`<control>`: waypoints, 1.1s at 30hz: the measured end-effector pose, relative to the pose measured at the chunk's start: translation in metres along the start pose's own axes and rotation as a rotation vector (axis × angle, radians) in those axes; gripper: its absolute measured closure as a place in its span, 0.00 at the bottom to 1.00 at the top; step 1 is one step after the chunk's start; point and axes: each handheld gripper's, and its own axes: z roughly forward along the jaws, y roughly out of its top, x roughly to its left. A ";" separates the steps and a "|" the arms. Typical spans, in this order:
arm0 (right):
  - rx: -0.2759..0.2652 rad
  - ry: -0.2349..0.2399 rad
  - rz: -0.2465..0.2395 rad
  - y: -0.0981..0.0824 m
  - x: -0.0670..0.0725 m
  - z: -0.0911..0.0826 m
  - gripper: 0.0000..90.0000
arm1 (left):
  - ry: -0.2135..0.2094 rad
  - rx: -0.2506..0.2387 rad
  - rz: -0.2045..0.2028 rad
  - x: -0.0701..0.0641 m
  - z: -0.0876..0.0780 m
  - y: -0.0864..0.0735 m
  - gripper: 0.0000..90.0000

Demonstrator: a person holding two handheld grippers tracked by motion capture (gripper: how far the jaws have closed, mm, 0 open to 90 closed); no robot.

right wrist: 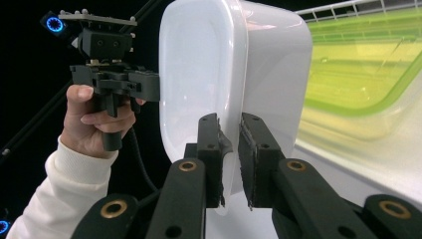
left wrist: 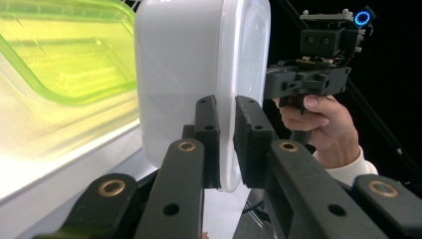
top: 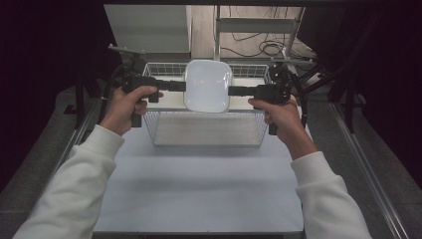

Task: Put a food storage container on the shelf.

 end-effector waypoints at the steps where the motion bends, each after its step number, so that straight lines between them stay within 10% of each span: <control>1: -0.002 0.001 -0.001 0.003 -0.001 0.001 0.88 | -0.001 -0.001 -0.001 0.001 0.000 0.002 0.91; 33: -0.020 0.029 0.079 0.054 -0.049 0.025 0.88 | -0.015 -0.022 -0.103 0.052 0.016 0.052 0.91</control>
